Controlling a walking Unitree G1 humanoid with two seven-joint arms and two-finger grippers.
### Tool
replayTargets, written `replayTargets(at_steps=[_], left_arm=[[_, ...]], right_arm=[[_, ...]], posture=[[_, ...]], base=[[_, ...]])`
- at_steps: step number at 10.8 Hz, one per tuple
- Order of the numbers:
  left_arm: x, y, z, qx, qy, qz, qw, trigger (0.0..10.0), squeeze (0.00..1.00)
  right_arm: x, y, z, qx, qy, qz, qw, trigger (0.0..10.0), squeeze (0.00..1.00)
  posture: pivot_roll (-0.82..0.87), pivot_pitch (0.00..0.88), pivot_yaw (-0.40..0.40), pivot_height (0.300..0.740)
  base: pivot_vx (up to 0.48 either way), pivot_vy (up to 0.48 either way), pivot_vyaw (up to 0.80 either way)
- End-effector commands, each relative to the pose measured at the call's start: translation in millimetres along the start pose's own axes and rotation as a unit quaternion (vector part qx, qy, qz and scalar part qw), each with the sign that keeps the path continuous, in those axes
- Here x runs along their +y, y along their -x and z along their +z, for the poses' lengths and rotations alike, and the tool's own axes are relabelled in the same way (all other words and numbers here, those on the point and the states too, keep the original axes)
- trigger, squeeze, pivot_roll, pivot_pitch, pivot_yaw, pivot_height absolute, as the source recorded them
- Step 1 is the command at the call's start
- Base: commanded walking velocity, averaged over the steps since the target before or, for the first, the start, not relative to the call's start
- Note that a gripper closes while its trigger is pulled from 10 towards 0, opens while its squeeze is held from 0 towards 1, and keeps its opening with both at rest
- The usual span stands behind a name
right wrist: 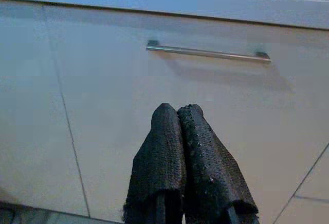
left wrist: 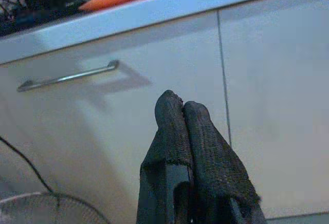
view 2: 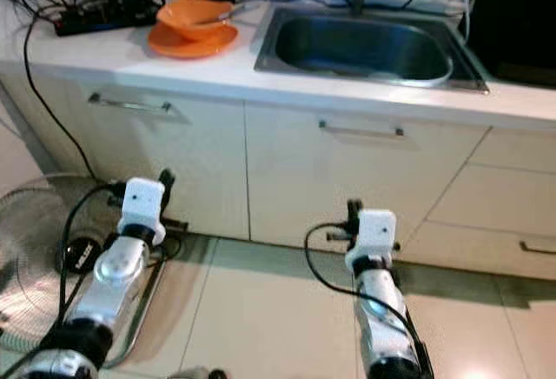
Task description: Kitchen organization
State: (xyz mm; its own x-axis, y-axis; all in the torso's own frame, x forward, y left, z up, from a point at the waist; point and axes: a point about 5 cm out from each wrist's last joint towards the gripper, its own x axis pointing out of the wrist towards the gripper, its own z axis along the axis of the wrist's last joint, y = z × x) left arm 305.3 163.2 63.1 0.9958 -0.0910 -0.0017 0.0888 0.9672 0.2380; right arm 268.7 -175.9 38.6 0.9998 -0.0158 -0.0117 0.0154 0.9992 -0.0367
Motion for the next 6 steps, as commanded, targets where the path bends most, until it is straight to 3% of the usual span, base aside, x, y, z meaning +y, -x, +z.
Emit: replayTargets(at_steps=[1,2,4,6], left_arm=[[-2.0,1.3,5,-0.011,-0.005,0.001,1.0,10.0,0.0],[0.7,2.7,12,-0.025,-0.008,0.008,1.0,10.0,0.0],[13.4,-0.4,35,-0.069,-0.012,0.033,0.997,10.0,0.0],[17.7,-6.3,58,-0.104,0.0,0.041,0.994,10.0,0.0]], right_arm=[[0.5,2.8,3,-0.009,0.009,0.0,1.0,10.0,0.0],[4.1,5.2,17,-0.038,0.018,0.01,0.999,10.0,0.0],[11.7,8.5,67,-0.127,0.044,0.031,0.99,10.0,0.0],[7.2,3.1,105,-0.183,0.045,0.01,0.982,10.0,0.0]], posture=[[0.04,0.058,0.016,0.74],[0.04,0.065,0.014,0.74],[0.04,0.08,0.007,0.74],[0.04,0.081,0.011,0.74]], base=[[0.0,0.0,0.0],[0.0,0.0,0.0],[0.0,0.0,0.0],[0.0,0.0,0.0]])
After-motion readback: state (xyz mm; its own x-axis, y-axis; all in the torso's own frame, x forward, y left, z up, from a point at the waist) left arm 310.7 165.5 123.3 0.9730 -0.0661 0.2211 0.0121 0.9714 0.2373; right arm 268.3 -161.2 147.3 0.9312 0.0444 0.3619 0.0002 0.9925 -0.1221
